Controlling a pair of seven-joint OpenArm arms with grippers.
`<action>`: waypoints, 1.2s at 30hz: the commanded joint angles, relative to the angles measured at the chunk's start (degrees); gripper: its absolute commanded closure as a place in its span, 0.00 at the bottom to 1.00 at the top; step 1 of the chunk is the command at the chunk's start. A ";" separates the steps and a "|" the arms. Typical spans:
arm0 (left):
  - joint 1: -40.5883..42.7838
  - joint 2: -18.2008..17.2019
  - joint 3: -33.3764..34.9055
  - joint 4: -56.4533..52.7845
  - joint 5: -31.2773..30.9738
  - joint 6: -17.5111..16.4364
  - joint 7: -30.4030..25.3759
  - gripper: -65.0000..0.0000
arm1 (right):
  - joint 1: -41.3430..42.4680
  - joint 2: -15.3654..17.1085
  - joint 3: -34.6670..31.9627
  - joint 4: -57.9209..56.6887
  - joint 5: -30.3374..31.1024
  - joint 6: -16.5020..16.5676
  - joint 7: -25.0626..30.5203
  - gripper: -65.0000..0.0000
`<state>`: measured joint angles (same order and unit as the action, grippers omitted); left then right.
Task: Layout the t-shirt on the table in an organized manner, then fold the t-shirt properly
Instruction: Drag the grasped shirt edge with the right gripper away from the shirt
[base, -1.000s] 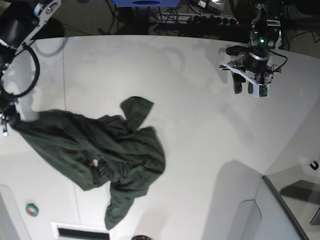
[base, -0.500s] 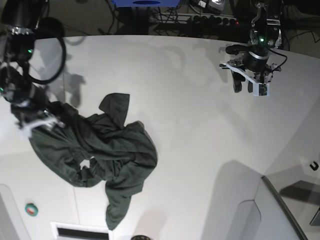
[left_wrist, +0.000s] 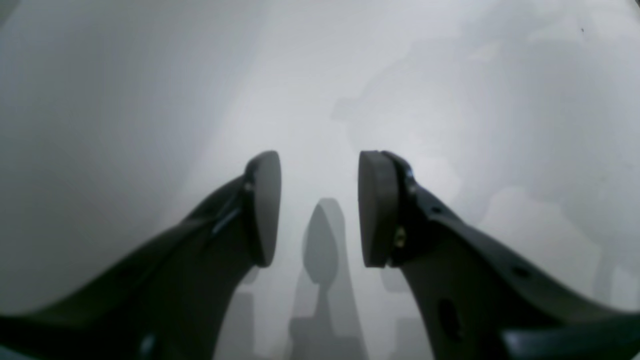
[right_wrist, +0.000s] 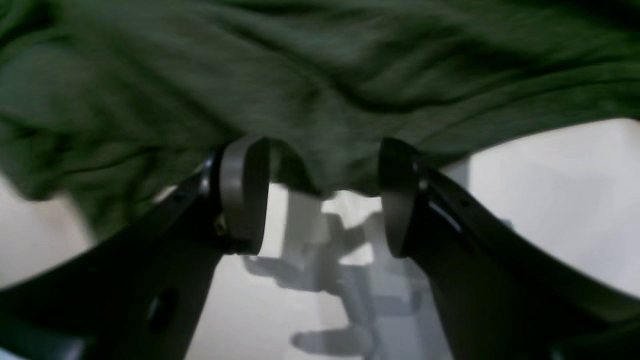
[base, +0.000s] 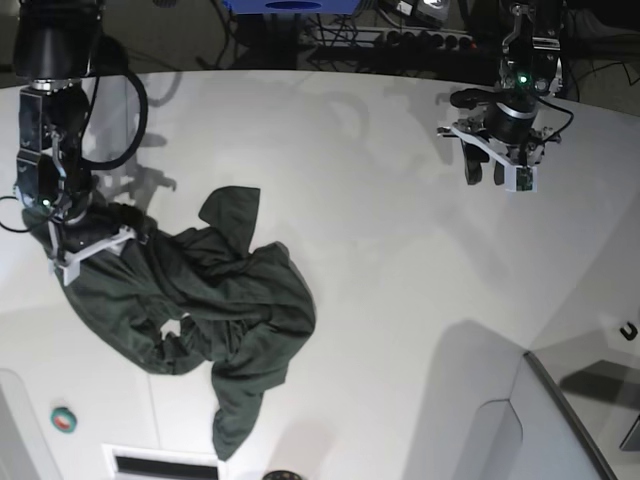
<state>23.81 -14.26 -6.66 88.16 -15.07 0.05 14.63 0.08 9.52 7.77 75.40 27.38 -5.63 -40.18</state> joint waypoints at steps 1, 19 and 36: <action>-0.03 -0.38 -0.16 1.03 -0.01 0.25 -1.23 0.62 | 1.29 0.46 0.19 -0.01 -0.34 -0.22 0.93 0.50; -0.21 -0.55 -0.16 0.59 -0.01 0.25 -1.23 0.62 | 6.65 3.62 2.12 -6.08 -6.15 -2.06 0.67 0.99; -0.12 -0.55 -0.16 0.50 -0.01 0.25 -1.23 0.62 | -2.85 -6.84 15.22 9.92 7.04 -3.21 0.93 0.36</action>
<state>23.68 -14.31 -6.66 87.88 -15.09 0.03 14.59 -2.94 1.67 23.05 84.60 34.83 -9.13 -39.97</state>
